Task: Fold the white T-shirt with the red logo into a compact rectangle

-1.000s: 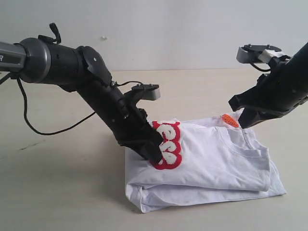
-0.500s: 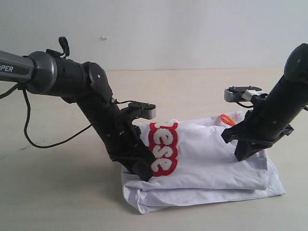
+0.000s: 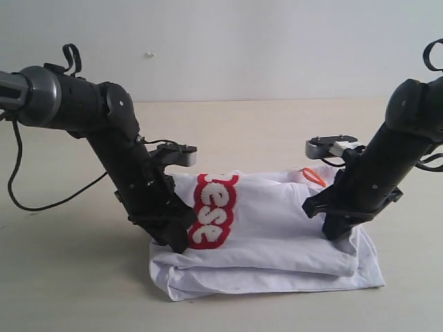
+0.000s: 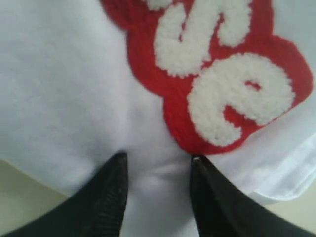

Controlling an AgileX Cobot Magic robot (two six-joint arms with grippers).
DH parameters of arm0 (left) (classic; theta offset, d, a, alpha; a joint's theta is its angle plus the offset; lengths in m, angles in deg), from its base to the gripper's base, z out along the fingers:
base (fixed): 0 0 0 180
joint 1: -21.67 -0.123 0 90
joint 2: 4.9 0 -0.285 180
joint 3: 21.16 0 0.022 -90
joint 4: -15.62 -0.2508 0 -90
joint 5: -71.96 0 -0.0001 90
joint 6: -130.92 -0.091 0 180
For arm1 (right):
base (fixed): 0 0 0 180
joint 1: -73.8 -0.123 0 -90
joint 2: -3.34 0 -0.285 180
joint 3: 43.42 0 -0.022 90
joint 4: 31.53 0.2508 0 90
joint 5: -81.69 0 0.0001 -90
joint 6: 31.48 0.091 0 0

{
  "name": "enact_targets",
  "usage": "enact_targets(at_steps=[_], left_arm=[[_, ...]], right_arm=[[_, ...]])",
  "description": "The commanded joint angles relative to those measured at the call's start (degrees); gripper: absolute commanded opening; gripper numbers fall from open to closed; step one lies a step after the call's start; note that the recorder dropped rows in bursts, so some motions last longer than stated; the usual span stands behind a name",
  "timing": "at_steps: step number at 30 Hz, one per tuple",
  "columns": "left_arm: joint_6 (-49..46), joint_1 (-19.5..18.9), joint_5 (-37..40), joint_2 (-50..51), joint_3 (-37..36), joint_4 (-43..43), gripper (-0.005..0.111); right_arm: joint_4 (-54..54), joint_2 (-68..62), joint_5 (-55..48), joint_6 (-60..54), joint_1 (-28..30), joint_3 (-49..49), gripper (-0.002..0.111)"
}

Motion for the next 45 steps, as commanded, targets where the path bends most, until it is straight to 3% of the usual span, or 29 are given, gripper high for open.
enact_targets(at_steps=[1,15,29,36,41,45], left_arm=[[0.6,-1.9,-0.1,1.3,-1.1,-5.5,0.043],[0.8,-7.9,0.3,1.3,-1.1,-6.0,0.043],[2.7,-9.2,-0.8,-8.9,-1.1,-5.2,0.042],[6.4,-9.3,-0.8,-14.1,-1.5,-3.4,0.042],[6.4,-9.3,-7.8,-18.2,-5.5,0.6,0.038],[6.4,-9.3,-17.5,-22.9,-12.9,2.1,0.036]], right_arm=[[-0.1,-1.1,4.5,-0.1,-3.0,0.1,0.000],[7.3,-1.1,4.1,-6.7,-3.7,0.1,0.000],[6.6,9.0,7.2,-6.6,-3.7,0.0,0.000],[-1.2,14.4,7.0,0.2,-3.7,0.1,0.000],[-6.0,17.8,6.9,4.0,-3.7,0.1,0.000],[-9.5,21.6,7.0,5.1,-3.7,0.1,0.000]])
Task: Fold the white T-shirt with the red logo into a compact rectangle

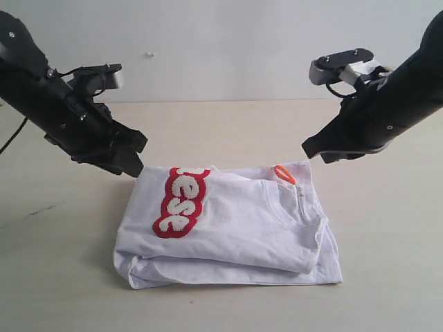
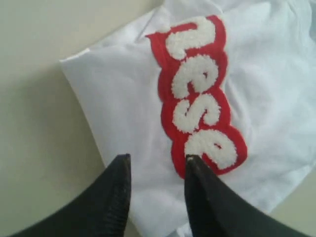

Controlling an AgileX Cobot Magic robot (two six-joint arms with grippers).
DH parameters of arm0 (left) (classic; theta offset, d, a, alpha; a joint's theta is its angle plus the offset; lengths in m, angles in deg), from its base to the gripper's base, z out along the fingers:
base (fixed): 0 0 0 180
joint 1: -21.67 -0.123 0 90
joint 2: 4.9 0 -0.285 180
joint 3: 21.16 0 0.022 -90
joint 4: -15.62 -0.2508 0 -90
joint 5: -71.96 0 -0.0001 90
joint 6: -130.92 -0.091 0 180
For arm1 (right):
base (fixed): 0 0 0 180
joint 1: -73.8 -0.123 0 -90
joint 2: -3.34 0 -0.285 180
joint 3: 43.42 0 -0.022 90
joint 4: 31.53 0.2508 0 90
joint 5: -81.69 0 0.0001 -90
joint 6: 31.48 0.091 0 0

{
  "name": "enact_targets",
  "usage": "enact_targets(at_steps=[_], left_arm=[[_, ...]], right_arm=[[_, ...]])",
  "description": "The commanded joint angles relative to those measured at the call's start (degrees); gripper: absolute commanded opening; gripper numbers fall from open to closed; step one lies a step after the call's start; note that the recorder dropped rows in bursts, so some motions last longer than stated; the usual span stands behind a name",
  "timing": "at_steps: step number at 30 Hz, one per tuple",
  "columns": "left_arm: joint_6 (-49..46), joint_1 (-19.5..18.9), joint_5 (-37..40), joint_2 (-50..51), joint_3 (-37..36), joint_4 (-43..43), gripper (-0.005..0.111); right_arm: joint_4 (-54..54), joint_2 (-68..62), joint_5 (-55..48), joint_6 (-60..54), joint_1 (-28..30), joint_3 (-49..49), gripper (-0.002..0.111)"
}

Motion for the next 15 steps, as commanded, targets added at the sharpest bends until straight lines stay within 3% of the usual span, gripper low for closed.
enact_targets(at_steps=[1,11,15], left_arm=[[0.5,-0.1,-9.2,-4.4,-6.6,1.8,0.036],[0.3,-0.1,-27.1,-12.5,-22.9,5.1,0.036],[0.1,1.7,-34.2,-16.4,-27.3,5.1,0.036]], right_arm=[[-4.0,3.7,0.2,2.4,-0.1,0.1,0.000],[-6.0,12.9,8.5,4.7,-0.1,10.0,0.000],[-6.0,16.6,11.4,5.1,-0.1,13.3,0.000]])
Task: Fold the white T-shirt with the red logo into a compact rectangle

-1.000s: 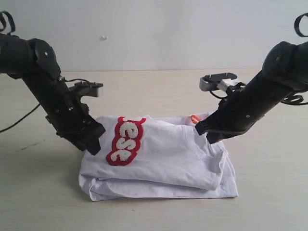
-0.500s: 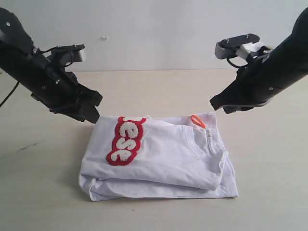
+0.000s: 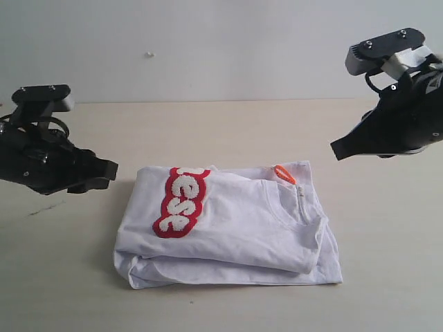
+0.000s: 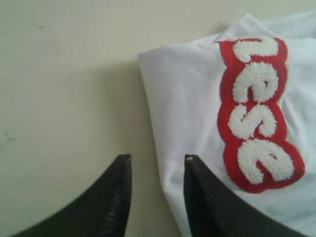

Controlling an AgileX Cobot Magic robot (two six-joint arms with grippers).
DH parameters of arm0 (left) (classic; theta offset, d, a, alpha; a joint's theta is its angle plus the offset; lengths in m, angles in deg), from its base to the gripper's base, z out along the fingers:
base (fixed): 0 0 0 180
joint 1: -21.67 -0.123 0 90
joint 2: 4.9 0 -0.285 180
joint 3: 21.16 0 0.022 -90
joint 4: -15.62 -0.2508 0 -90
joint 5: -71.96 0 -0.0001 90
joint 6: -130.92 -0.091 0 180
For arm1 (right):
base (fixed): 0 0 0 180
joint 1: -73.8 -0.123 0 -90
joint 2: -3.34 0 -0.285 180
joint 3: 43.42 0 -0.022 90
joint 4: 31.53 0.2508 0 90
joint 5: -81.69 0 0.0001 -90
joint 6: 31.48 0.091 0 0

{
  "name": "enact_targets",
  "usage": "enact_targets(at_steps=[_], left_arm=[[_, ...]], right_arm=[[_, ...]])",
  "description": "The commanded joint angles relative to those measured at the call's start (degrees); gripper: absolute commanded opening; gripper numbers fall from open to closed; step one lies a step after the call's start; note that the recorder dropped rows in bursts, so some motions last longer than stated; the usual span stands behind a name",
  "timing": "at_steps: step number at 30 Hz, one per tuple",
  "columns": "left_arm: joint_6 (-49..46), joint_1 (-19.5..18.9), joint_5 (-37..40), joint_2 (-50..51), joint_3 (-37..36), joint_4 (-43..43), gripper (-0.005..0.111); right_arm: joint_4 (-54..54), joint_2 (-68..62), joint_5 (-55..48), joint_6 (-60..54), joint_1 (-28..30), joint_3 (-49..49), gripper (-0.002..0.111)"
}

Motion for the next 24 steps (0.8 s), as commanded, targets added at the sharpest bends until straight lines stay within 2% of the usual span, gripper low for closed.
enact_targets(at_steps=[1,8,24], left_arm=[[0.1,2.2,-7.8,-4.0,-3.9,0.8,0.036],[0.7,4.7,-11.5,-9.8,-7.9,1.1,0.036],[0.9,4.9,-13.3,-26.7,-17.7,3.6,0.036]], right_arm=[[-0.4,3.5,3.1,0.3,-0.1,2.5,0.000],[-0.4,8.8,4.5,0.5,-0.1,6.0,0.000],[-0.4,21.3,0.7,0.5,-0.1,9.3,0.000]])
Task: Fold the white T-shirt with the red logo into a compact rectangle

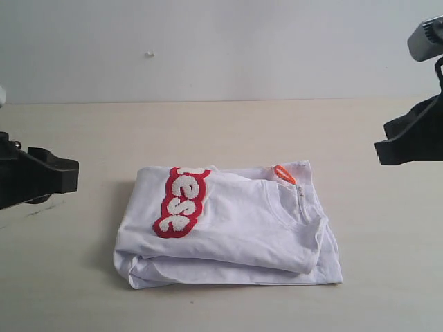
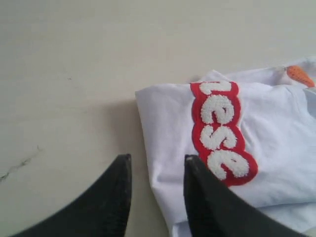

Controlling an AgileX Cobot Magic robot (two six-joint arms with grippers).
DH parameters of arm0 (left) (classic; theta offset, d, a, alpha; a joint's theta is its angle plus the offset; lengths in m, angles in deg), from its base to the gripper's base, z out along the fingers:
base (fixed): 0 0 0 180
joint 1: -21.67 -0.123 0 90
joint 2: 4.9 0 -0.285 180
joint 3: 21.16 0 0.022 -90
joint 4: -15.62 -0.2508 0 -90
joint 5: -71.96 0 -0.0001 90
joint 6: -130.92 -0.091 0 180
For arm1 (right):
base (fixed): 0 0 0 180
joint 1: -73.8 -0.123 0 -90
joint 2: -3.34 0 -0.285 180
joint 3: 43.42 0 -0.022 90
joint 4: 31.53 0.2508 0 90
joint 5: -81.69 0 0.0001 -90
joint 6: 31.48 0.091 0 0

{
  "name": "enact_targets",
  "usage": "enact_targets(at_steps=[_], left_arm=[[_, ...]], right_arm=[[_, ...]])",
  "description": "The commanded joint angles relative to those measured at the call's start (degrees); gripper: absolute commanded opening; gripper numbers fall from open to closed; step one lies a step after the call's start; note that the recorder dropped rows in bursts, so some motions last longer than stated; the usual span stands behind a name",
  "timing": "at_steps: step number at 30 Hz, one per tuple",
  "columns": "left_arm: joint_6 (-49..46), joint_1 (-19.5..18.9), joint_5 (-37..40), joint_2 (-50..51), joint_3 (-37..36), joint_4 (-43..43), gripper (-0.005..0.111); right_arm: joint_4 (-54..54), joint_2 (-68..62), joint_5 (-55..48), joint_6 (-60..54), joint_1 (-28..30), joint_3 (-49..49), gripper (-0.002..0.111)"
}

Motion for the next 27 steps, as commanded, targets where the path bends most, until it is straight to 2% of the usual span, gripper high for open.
enact_targets(at_steps=[1,10,27], left_arm=[[0.5,0.4,-0.8,-5.0,-2.1,1.4,0.036],[0.3,0.4,2.9,-11.0,-2.5,1.1,0.036],[0.2,0.4,2.9,-11.5,-2.5,0.8,0.036]], right_arm=[[-0.4,3.4,-2.0,0.2,-0.1,0.3,0.000],[-0.1,7.4,-2.5,0.2,-0.1,0.3,0.000],[0.2,7.6,-2.1,0.1,-0.1,0.3,0.000]])
